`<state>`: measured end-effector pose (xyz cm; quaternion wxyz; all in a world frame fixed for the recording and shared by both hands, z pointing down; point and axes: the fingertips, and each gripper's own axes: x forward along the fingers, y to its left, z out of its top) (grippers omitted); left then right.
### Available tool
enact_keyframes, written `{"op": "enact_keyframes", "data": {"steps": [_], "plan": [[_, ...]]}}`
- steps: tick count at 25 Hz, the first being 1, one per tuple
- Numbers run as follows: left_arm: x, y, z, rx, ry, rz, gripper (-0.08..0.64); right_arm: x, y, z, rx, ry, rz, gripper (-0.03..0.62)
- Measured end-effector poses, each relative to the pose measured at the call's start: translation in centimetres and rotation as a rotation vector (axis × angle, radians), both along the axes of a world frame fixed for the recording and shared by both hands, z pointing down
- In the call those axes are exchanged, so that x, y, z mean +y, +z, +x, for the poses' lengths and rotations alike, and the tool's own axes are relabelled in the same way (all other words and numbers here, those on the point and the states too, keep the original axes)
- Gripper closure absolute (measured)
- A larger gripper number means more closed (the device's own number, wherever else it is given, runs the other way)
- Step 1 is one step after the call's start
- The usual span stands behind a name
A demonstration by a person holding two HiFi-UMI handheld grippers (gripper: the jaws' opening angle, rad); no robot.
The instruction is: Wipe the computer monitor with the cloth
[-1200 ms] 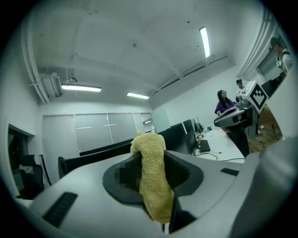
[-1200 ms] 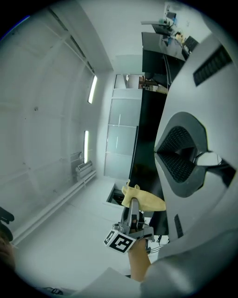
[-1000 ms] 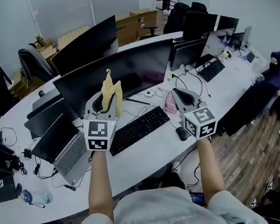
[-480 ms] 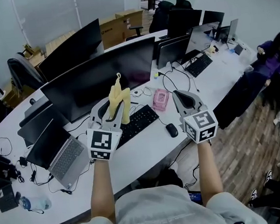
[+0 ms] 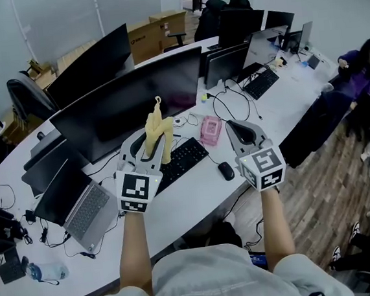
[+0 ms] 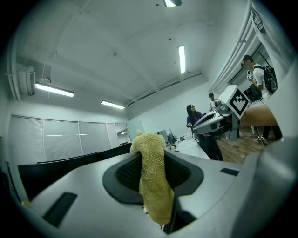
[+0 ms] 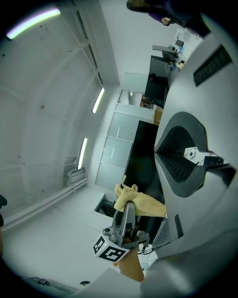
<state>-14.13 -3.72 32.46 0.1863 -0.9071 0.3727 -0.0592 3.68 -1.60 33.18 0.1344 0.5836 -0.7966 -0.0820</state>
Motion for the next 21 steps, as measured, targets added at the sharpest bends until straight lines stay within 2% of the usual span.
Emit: {"op": "enact_keyframes", "data": {"steps": [21], "plan": [[-1.2, 0.6, 1.7, -0.005, 0.01, -0.012, 0.428, -0.9, 0.0, 1.5, 0.021, 0.026, -0.005, 0.569]]}}
